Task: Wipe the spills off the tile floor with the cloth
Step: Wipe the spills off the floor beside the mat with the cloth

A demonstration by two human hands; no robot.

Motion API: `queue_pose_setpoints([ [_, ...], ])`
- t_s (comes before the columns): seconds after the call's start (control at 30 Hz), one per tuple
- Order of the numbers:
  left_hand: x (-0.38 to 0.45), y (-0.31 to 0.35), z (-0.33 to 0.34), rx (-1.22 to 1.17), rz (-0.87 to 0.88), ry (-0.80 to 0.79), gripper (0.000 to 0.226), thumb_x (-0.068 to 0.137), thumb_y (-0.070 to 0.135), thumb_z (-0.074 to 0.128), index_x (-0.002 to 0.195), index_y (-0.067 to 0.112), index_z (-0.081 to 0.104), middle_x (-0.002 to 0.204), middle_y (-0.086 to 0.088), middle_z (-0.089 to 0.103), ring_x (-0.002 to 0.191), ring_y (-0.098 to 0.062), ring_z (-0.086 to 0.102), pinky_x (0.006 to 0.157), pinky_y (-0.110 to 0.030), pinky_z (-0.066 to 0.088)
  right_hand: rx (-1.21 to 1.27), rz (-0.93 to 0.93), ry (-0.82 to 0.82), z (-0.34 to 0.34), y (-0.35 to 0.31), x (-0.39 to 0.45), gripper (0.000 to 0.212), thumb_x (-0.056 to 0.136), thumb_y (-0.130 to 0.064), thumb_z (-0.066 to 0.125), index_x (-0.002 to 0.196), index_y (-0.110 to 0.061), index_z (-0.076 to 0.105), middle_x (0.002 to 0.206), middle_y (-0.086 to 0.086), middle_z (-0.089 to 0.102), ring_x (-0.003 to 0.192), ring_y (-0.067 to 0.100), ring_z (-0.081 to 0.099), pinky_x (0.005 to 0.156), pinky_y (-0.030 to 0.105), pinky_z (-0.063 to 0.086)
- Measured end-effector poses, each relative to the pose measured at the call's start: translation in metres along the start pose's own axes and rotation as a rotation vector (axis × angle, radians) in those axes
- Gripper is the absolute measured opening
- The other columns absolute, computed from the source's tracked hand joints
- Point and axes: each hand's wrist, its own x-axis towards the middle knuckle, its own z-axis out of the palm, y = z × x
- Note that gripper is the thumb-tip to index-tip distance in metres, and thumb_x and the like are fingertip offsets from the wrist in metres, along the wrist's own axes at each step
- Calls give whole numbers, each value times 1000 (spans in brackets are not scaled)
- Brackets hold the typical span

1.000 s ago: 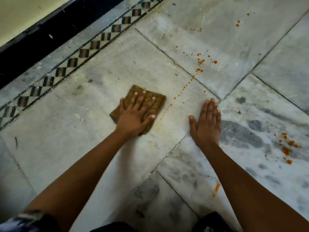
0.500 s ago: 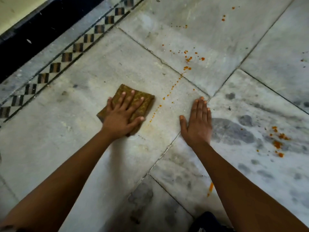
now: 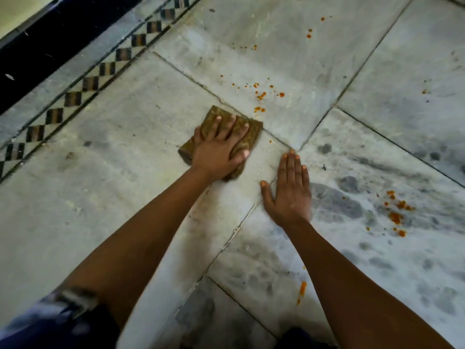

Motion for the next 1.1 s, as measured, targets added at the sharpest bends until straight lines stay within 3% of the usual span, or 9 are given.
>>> queue_pose_setpoints([
  [0.07, -17, -22, 1, 21, 40, 24, 65, 85, 62, 24, 146, 43, 14, 158, 9, 6, 145, -20, 2, 110, -57, 5, -1, 7, -2, 1, 1, 0, 77, 90, -52, 18, 147, -1, 10, 155, 16, 11, 144, 26, 9, 115, 31, -4],
  [0.23, 19, -22, -9, -40, -190, 13, 58, 93, 54, 33, 146, 39, 16, 158, 5, 9, 145, -27, 1, 107, -65, 7, 6, -1, 3, 1, 0, 0, 76, 90, -51, 21, 147, -1, 10, 155, 18, 12, 144, 27, 10, 115, 33, -1],
  [0.37, 21, 22, -7, -26, -48, -5, 56, 93, 53, 33, 146, 40, 17, 158, 7, 7, 145, -28, 0, 107, -66, 5, -1, 6, -5, -2, -1, 0, 76, 90, -51, 23, 146, 1, 15, 154, 19, 16, 143, 29, 14, 115, 34, 2],
  [0.5, -11, -5, 1, 55, 97, 17, 57, 90, 56, 27, 144, 42, 21, 157, 9, 12, 145, -22, 5, 108, -60, 11, 6, 1, -5, 0, 0, -1, 77, 90, -52, 17, 147, -1, 9, 155, 17, 10, 144, 27, 8, 116, 34, 1],
  [0.6, 7, -27, -5, 13, -42, 20, 54, 93, 53, 28, 145, 43, 18, 158, 9, 10, 145, -21, 3, 108, -63, 9, 1, 3, -8, 0, 0, -1, 77, 89, -52, 16, 147, -1, 8, 156, 17, 9, 144, 27, 7, 117, 35, 1],
  [0.7, 39, -5, -10, -67, -197, 20, 52, 95, 46, 30, 146, 42, 17, 158, 7, 9, 145, -26, -1, 108, -66, 3, -5, 2, -12, 0, -1, 0, 77, 90, -52, 20, 146, 0, 11, 154, 19, 13, 144, 29, 11, 117, 37, 5],
  [0.8, 24, 23, -2, -55, -32, 14, 54, 93, 50, 28, 145, 41, 20, 158, 7, 8, 145, -26, -2, 108, -65, -2, -20, 58, 0, -1, -3, 0, 82, 89, -54, 22, 145, 5, 16, 152, 25, 16, 142, 34, 14, 116, 38, 4],
  [0.93, -19, -7, 6, 30, 192, -12, 67, 82, 63, 10, 144, 43, 21, 158, 10, 10, 146, -20, 2, 110, -61, 1, -29, 84, -6, 0, -1, -3, 85, 88, -56, 21, 145, 6, 14, 153, 26, 12, 143, 34, 11, 116, 39, 2],
  [1.1, 22, -9, -5, -52, -69, -12, 52, 94, 52, 29, 144, 44, 19, 158, 9, 6, 145, -23, -3, 108, -64, -2, -28, 78, -16, -2, -3, -3, 84, 87, -56, 15, 146, 4, 7, 154, 23, 5, 144, 32, 5, 116, 38, -1],
])
